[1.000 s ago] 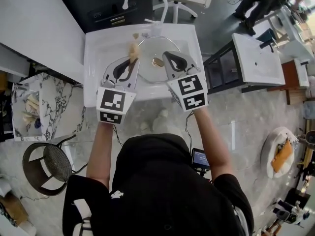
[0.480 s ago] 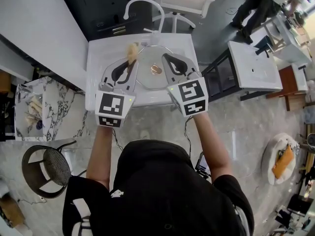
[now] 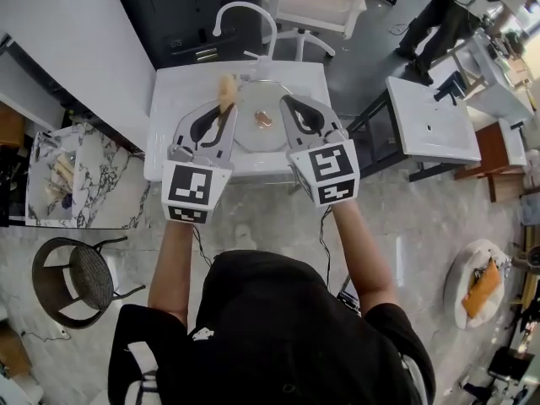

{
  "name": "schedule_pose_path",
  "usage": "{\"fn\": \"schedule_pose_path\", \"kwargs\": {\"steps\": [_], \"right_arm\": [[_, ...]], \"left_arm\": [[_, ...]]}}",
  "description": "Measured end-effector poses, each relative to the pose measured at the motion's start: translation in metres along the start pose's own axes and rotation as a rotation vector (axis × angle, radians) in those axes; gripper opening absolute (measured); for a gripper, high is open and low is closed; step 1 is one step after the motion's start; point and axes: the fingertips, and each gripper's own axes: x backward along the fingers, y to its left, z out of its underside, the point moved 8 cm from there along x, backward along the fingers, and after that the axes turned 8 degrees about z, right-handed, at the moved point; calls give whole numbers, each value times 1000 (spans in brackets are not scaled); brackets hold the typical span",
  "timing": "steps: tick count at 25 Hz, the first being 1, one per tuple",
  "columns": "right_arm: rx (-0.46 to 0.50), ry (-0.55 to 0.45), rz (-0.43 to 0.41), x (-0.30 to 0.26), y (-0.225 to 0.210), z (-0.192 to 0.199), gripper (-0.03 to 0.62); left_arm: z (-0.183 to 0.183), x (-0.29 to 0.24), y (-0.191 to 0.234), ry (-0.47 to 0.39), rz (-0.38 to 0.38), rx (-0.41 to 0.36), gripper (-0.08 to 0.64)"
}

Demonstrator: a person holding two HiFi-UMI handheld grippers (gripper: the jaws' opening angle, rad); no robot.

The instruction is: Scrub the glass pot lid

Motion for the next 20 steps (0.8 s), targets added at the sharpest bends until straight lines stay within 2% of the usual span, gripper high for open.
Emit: {"fn": "schedule_pose_path", "kwargs": {"steps": [7,20], "right_arm": [[-7,-31,2,39,1,-5,-2],[-15,-54,-11,82,7,-4,-2]], "left_arm": [[-14,22,-30,-14,-35,-3,18],[-25,43,-71,-25,-36,-9,18]]}}
